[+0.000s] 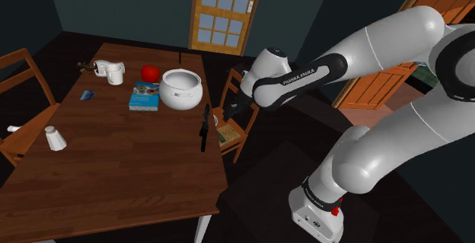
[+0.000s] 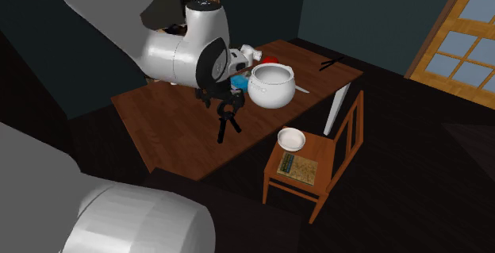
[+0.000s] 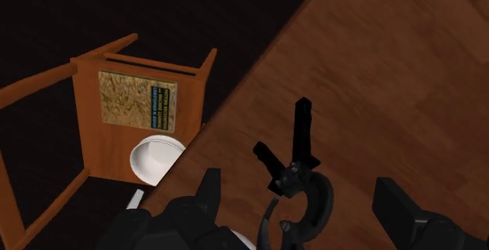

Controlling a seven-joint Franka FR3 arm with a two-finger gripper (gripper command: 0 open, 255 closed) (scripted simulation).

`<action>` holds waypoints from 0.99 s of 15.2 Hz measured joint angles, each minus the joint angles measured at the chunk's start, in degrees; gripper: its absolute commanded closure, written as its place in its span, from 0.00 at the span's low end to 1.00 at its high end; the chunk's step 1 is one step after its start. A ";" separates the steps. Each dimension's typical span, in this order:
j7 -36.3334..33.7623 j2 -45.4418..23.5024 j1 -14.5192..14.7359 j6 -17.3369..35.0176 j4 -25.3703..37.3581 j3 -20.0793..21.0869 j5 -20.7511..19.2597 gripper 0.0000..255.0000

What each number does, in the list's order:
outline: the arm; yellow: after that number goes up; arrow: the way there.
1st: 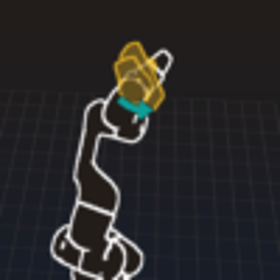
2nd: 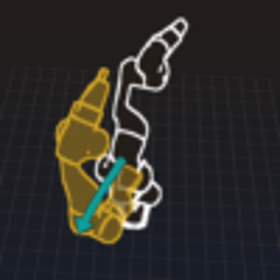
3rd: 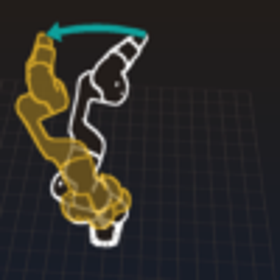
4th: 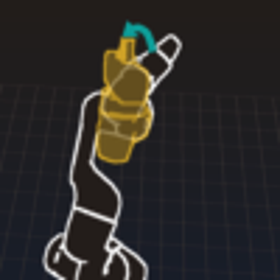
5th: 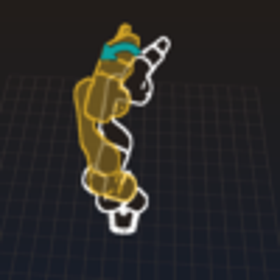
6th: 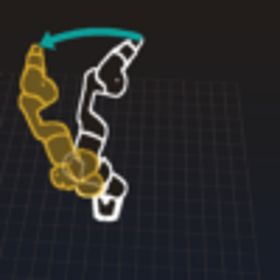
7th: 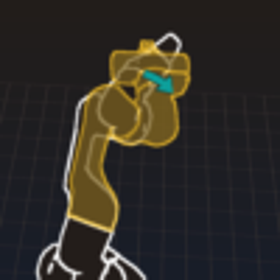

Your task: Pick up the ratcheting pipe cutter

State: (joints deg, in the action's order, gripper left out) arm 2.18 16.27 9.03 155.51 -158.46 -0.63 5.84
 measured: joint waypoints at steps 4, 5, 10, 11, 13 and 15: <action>3.51 -11.40 2.70 12.17 2.38 0.03 3.15 0.00; 4.95 -13.99 3.27 14.61 3.33 0.17 4.56 0.00; 14.41 -27.50 1.64 26.28 8.80 5.86 14.24 0.00; 15.17 -28.89 0.44 27.51 9.21 7.24 14.79 0.00; 16.01 -30.98 -1.54 29.27 9.76 9.19 15.16 0.00; 16.41 -33.29 -3.09 31.13 10.29 10.73 15.15 0.00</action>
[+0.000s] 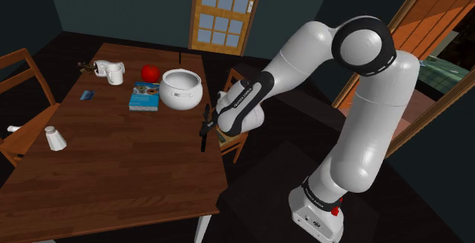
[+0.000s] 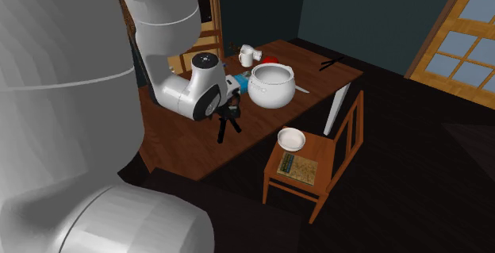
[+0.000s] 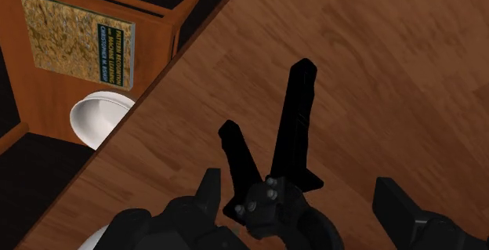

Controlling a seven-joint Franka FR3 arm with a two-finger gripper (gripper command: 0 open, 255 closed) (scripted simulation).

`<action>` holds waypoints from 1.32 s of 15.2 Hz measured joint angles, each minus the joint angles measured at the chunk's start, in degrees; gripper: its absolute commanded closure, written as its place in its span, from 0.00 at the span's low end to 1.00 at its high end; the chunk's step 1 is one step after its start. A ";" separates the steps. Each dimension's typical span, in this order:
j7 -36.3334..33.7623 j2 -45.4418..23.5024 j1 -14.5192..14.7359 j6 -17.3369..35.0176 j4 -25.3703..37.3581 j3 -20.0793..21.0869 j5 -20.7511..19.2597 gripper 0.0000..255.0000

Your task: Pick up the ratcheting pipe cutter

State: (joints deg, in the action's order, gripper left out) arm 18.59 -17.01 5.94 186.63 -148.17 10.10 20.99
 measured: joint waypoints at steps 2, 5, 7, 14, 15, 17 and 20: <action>0.10 -1.95 -0.94 1.62 0.37 0.99 -0.16 0.00; 0.20 -2.73 -1.48 2.16 0.63 1.38 -0.34 1.00; 0.21 -2.80 -1.54 2.24 0.69 1.42 -0.36 1.00; 0.16 -2.21 -1.27 1.86 0.43 1.23 -0.24 1.00; 0.12 -1.57 -0.85 1.33 0.32 0.87 -0.12 1.00; 0.05 0.39 0.20 -0.39 0.05 -0.25 0.07 1.00; -0.41 3.31 2.30 -2.72 -0.59 -2.37 0.03 1.00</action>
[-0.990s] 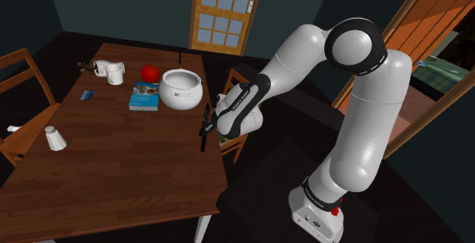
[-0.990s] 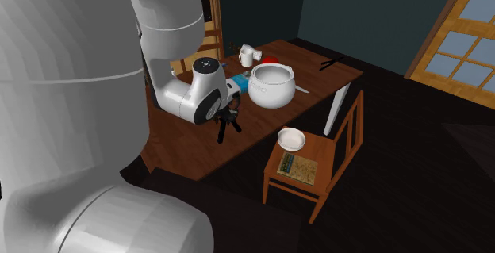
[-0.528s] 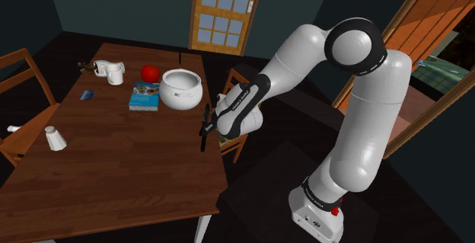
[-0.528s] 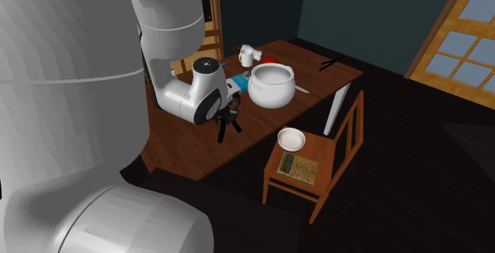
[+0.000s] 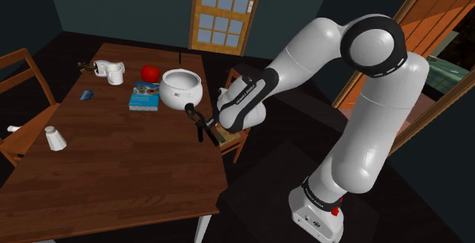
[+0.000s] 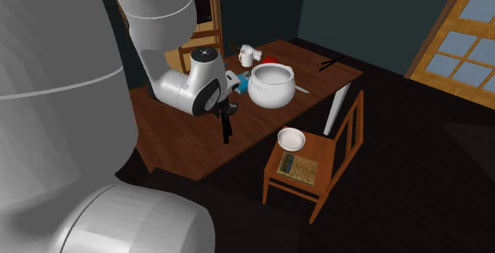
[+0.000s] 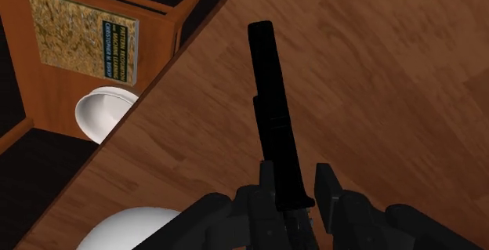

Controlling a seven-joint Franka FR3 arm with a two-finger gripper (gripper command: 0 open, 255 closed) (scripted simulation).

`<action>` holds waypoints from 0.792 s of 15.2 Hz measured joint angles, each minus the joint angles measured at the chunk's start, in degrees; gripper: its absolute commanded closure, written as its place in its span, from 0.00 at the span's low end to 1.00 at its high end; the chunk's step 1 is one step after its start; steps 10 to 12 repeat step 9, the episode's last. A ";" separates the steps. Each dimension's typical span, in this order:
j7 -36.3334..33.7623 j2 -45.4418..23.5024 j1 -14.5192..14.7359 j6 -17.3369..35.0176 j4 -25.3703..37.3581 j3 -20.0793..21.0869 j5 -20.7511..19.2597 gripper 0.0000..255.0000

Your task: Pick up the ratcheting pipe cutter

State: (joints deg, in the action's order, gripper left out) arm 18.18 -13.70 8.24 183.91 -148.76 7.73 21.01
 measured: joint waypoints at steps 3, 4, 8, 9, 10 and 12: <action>-1.13 2.79 2.87 -2.34 -0.53 -2.97 -0.80 1.00; -1.70 3.77 3.92 -3.30 -0.60 -4.24 -1.44 1.00; -5.36 7.65 7.78 -6.81 -1.08 -8.91 -5.50 1.00; -5.91 8.20 8.09 -7.31 -1.15 -9.39 -6.19 1.00; -5.91 8.20 8.09 -7.31 -1.15 -9.39 -6.19 1.00; -5.91 8.20 8.09 -7.31 -1.15 -9.39 -6.19 1.00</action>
